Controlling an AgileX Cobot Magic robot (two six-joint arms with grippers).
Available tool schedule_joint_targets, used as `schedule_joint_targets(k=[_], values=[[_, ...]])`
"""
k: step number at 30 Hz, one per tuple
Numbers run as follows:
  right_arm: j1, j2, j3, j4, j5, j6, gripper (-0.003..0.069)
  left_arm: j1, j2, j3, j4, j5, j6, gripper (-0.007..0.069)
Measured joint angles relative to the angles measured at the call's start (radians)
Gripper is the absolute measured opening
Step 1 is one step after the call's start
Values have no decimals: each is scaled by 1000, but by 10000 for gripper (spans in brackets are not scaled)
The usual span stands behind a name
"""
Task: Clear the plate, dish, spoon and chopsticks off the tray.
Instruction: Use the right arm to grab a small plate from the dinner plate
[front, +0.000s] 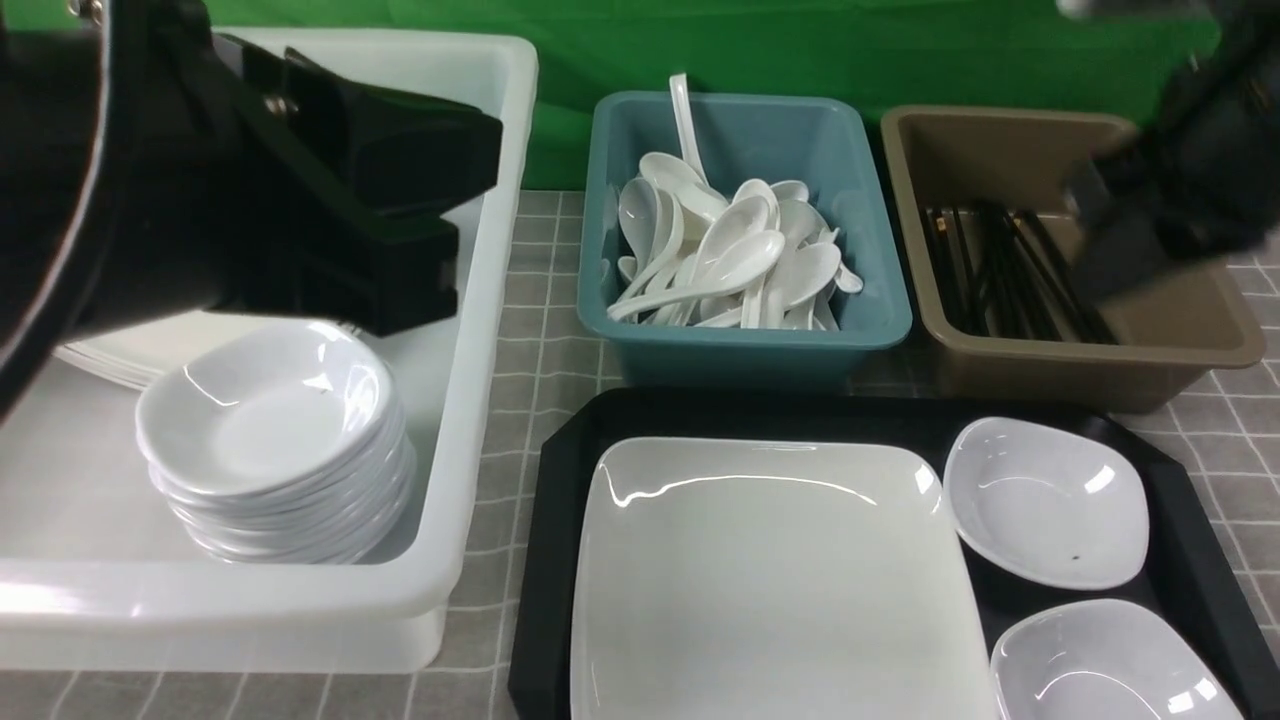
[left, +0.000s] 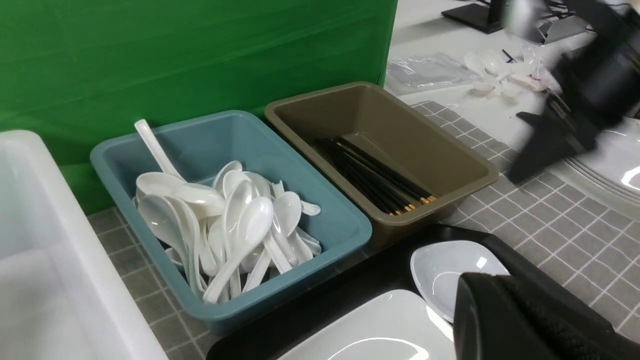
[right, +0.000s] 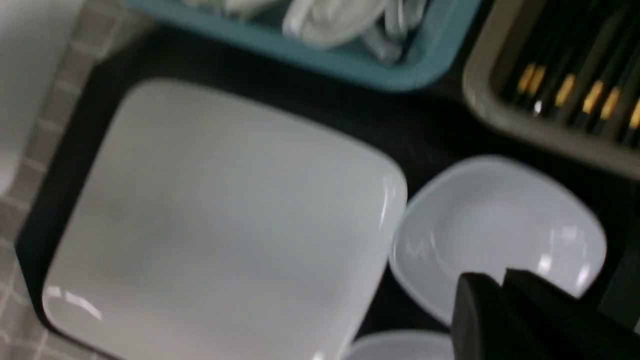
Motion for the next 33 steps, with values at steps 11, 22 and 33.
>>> schedule_joint_targets(k=[11, 22, 33], values=[[252, -186, 644, -87, -262, 8, 507, 0, 2, 0, 9, 1, 0, 4], [306, -130, 722, -165, -352, 9, 521, 0, 2, 0, 13, 1, -1, 4], [317, -72, 725, -182, -390, 10, 521, 0, 2, 0, 13, 2, -1, 4]])
